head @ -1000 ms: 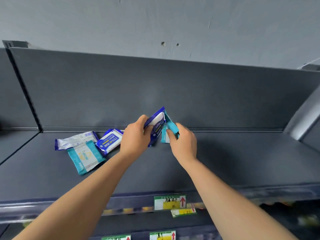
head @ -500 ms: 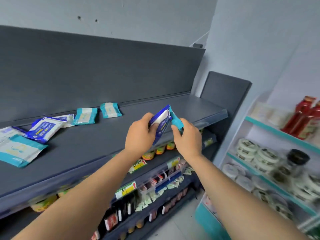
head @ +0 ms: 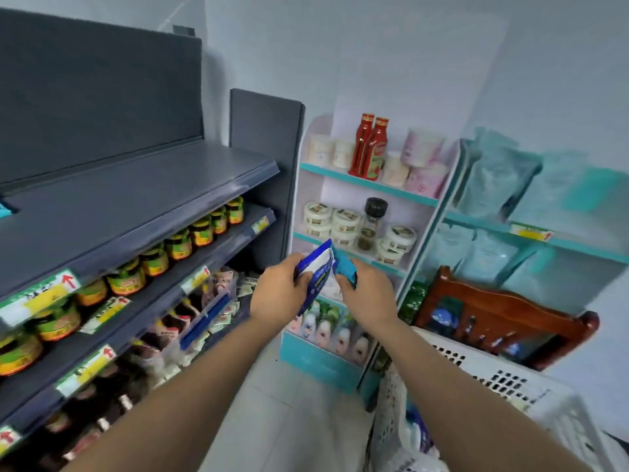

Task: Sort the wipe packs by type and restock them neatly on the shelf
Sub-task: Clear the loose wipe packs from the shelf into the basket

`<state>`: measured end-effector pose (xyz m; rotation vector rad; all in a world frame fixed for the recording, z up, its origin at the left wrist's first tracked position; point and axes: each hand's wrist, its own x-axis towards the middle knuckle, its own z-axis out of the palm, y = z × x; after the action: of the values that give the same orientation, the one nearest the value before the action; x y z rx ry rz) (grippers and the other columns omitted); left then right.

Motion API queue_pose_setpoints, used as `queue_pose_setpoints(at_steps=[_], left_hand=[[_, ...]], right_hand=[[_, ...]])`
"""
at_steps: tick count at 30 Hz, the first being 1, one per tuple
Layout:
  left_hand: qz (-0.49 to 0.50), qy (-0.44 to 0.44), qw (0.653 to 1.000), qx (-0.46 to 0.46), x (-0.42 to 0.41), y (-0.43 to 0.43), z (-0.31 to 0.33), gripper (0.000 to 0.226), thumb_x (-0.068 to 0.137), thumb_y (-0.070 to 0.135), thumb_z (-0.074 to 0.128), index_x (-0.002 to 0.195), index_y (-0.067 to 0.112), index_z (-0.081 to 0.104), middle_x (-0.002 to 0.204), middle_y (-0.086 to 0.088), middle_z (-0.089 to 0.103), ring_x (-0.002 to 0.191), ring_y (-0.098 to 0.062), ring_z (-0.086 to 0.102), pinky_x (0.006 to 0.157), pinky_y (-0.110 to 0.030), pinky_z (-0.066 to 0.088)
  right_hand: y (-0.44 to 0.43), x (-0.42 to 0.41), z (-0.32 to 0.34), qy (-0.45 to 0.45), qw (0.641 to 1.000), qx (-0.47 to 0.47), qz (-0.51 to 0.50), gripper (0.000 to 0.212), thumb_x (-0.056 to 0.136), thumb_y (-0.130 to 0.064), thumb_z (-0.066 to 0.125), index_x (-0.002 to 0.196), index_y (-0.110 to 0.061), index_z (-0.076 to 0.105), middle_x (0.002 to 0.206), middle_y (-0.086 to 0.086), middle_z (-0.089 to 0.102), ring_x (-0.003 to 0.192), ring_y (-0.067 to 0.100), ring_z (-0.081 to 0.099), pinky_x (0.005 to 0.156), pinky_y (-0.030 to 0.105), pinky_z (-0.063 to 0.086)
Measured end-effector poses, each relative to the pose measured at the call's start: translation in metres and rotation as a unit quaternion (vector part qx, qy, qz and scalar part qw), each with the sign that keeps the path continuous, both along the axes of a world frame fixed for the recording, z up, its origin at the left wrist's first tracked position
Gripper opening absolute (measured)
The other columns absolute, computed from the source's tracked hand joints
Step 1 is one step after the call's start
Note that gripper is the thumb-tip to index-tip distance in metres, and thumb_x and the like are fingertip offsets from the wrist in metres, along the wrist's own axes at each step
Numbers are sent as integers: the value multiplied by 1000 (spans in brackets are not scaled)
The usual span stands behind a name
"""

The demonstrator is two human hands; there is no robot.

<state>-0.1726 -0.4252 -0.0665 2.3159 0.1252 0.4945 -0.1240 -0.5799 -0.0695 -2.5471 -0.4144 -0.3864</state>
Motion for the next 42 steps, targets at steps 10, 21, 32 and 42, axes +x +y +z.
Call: queue_pose_setpoints(at_steps=[10, 21, 32, 42], left_hand=[[-97, 101, 990, 8, 31, -202, -66, 13, 94, 24, 55, 103, 15, 58, 88, -7, 66, 80, -29, 59, 63, -34, 40], [-137, 248, 958, 55, 38, -342, -175, 10, 95, 26, 53, 103, 20, 56, 93, -4, 68, 78, -23, 59, 63, -28, 42], [-200, 365, 893, 171, 81, -361, -294, 16, 99, 27, 45, 110, 16, 49, 101, -9, 66, 90, -27, 62, 64, -29, 40], [-355, 475, 729, 343, 85, -350, -398, 81, 94, 24, 50, 152, 27, -6, 161, -5, -1, 144, -29, 19, 106, -48, 36]], right_hand=[[-206, -6, -56, 128, 988, -38, -73, 22, 95, -28, 54, 110, -13, 58, 97, 8, 65, 88, 28, 61, 65, 30, 37], [-350, -8, -161, 330, 937, -94, -72, 9, 97, -24, 45, 100, -20, 52, 88, 0, 60, 75, 19, 55, 64, 31, 46], [-369, 10, -289, 435, 885, -136, -89, 38, 101, -31, 38, 139, -27, 40, 107, 7, 64, 90, 27, 63, 68, 34, 52], [-359, 14, -396, 554, 812, -183, 22, 57, 96, -26, 48, 149, -26, 28, 161, 4, 10, 145, 26, 18, 110, 41, 35]])
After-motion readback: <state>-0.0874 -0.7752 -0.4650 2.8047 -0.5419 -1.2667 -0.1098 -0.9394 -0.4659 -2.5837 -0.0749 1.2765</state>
